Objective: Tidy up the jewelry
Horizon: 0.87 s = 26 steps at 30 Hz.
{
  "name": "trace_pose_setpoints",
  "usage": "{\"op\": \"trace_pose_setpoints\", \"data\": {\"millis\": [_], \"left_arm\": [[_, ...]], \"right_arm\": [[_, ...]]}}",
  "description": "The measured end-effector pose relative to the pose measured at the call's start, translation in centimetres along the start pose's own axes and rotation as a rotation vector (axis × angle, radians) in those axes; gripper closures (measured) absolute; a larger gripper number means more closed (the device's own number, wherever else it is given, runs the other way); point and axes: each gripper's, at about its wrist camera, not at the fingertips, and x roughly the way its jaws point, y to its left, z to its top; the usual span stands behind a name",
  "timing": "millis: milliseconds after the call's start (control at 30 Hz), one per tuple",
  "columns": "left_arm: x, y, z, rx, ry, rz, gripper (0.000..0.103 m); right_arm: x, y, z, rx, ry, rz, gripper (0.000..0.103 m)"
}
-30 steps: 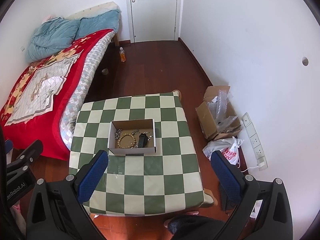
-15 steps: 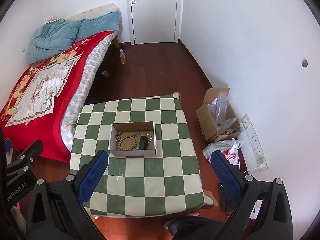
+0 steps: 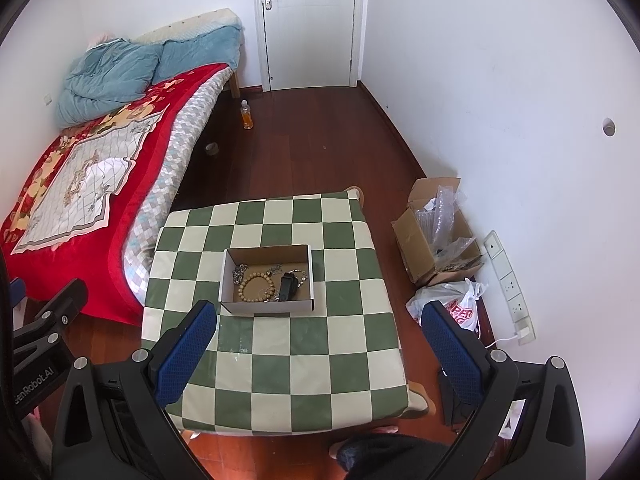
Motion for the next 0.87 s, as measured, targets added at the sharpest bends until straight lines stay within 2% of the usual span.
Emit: {"op": "trace_pose_setpoints", "data": {"millis": [867], "left_arm": [[-0.13,-0.02,-0.11,-0.018,-0.007,-0.005,0.000]], "right_arm": [[-0.35,0.51,-0.27,-0.008,-0.003,0.002,0.000]]}}
